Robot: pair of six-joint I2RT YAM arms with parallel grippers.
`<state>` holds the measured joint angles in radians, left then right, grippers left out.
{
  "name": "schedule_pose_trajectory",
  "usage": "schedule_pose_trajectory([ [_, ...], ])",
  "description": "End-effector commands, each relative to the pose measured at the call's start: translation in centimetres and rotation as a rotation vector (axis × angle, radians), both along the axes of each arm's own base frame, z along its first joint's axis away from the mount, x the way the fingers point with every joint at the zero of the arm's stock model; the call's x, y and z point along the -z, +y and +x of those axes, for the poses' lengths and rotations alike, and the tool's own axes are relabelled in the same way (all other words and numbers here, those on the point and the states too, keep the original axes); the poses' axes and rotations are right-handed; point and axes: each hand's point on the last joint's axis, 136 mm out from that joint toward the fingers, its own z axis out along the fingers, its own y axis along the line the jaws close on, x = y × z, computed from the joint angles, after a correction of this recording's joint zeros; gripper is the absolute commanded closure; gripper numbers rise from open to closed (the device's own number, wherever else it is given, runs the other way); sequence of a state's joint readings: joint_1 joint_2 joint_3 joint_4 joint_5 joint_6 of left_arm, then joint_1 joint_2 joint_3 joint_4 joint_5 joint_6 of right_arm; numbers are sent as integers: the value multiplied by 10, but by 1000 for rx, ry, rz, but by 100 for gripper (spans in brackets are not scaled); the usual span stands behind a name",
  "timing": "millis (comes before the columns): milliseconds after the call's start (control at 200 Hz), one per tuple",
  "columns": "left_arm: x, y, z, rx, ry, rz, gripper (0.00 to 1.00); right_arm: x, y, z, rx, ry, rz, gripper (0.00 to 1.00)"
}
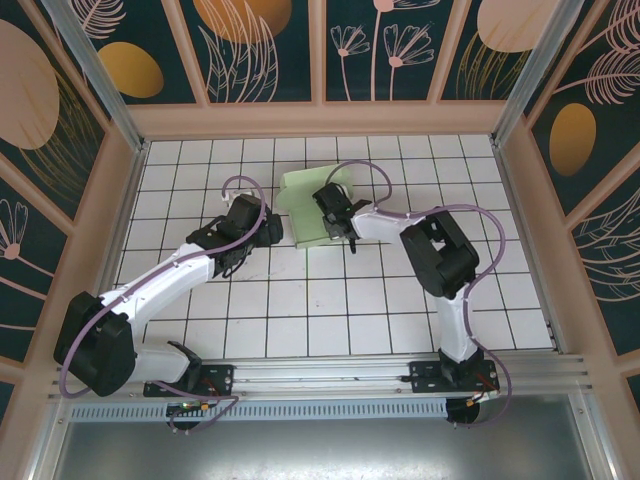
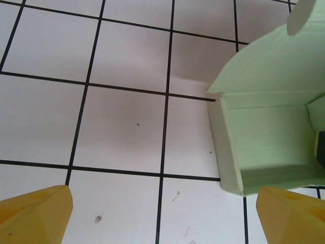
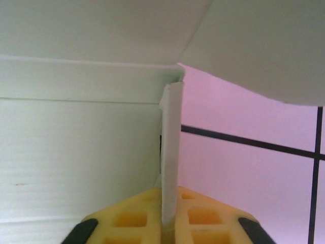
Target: Fold the paper box
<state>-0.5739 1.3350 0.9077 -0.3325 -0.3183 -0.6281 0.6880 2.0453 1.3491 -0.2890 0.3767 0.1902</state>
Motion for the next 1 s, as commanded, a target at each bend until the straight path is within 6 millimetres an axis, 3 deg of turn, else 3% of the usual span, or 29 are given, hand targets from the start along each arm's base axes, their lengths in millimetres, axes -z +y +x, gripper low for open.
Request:
schedule_pose_trajectory([
  [0, -4, 0, 1, 9, -17, -7, 7, -16, -1, -9, 2, 35, 76, 78],
  [160, -4, 2, 0, 4, -18, -5, 7, -22, -7, -11, 23, 22, 85, 64],
  [415, -5, 0, 2, 6, -24, -16, 7, -61, -6, -14, 24, -59, 179, 44],
  [586, -7, -8, 5, 19, -36, -87, 7, -91, -15, -16, 41, -133, 284, 42],
  [706, -7, -12, 9, 25, -42, -144, 7, -106, -32, -14, 89, -166, 395, 44],
  [781, -7, -14, 13, 30, -44, -177, 7, -102, -38, -16, 103, -137, 461, 45],
  [831, -7, -15, 15, 32, -45, -202, 7, -97, -56, -8, 153, -123, 492, 45],
  [991, -11, -18, 33, 26, -77, -260, 7, -62, -76, 5, 223, 8, 542, 49],
])
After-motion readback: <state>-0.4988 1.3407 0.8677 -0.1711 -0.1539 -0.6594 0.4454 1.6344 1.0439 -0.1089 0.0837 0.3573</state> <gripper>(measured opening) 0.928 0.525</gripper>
